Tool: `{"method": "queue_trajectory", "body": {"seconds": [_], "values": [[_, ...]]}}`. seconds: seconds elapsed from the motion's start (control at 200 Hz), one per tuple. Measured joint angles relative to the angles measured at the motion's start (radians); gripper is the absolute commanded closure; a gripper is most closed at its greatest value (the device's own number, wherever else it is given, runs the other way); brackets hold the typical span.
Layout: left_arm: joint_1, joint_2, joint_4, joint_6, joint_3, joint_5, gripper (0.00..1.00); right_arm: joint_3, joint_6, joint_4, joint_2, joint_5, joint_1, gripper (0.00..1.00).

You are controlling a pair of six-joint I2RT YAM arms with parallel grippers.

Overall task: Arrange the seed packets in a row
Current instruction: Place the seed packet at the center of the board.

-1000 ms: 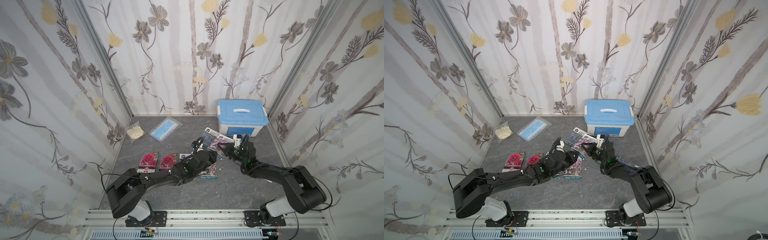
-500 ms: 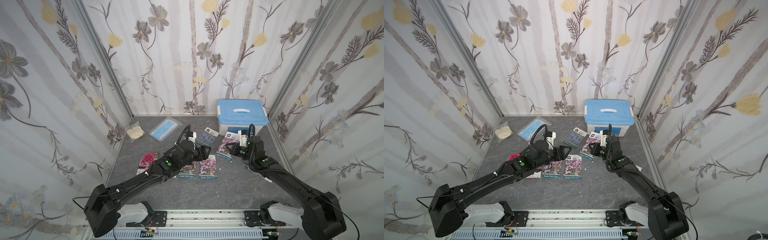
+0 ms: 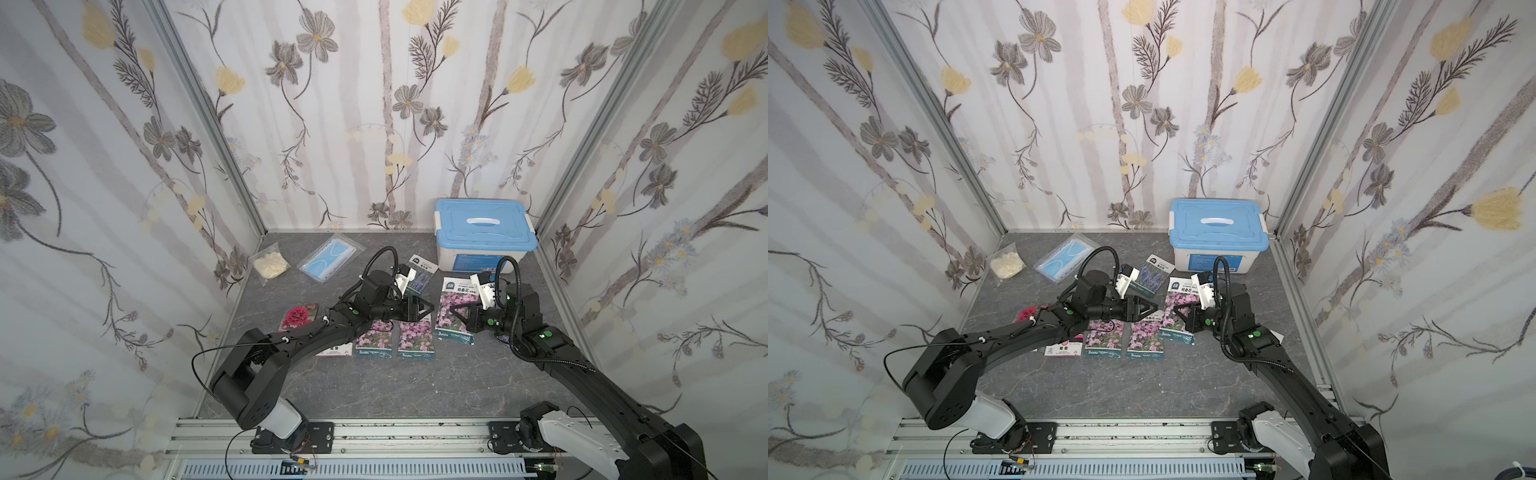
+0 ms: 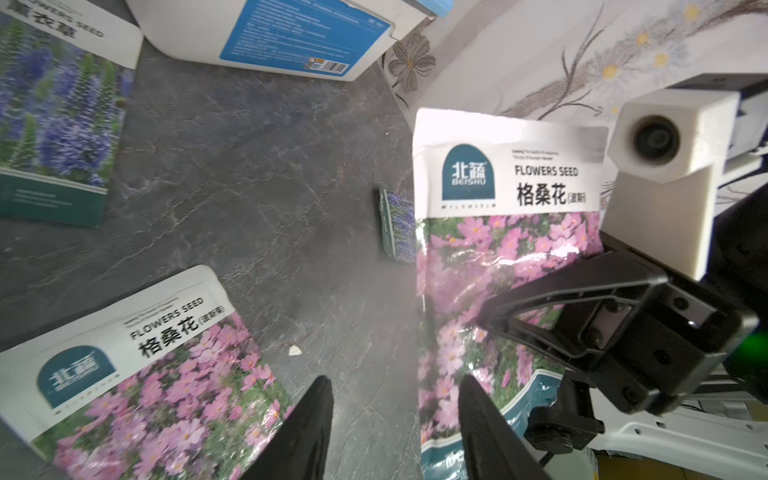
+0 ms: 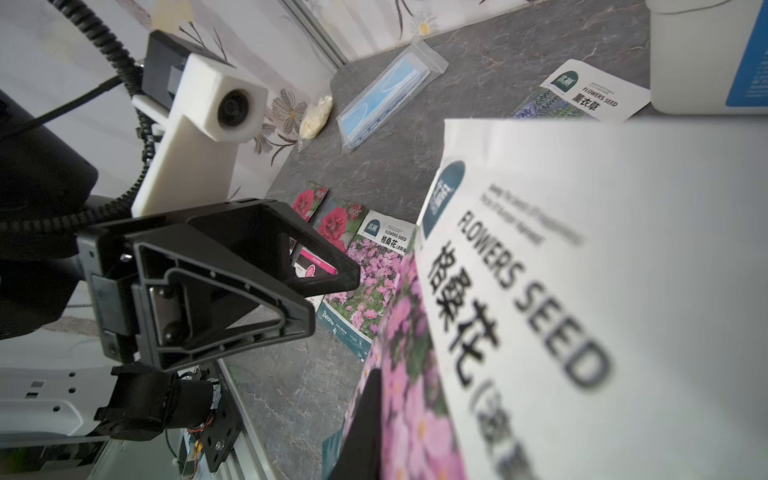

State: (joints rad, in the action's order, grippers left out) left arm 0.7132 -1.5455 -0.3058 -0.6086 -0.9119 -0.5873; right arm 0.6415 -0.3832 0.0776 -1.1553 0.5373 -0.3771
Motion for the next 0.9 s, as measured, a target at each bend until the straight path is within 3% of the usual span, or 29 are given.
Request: {"method": "queue_trajectory", "body": {"seconds": [0.24, 0.44, 0.575, 0.699, 0.854, 0.904], "values": [[-0.001, -0.050, -0.155, -0.057, 0.000, -0.077, 0.51, -0.003, 0.002, -0.007, -0.001, 0.058, -0.002, 1.00], [0.003, -0.091, -0.231, -0.104, -0.002, -0.100, 0.58, -0.002, -0.006, -0.010, -0.003, 0.075, -0.002, 1.00], [0.016, -0.112, -0.263, -0.126, -0.024, -0.106, 0.72, 0.002, -0.009, -0.014, -0.010, 0.090, -0.002, 1.00], [0.019, -0.131, -0.267, -0.132, -0.036, -0.098, 1.00, 0.005, -0.016, -0.018, -0.018, 0.087, -0.002, 1.00], [0.021, -0.133, -0.273, -0.144, -0.039, -0.087, 1.00, 0.016, -0.016, -0.008, -0.024, 0.068, -0.002, 1.00], [0.021, -0.127, -0.272, -0.144, -0.038, -0.080, 1.00, 0.023, -0.015, -0.001, -0.026, 0.062, -0.003, 0.82]]}}
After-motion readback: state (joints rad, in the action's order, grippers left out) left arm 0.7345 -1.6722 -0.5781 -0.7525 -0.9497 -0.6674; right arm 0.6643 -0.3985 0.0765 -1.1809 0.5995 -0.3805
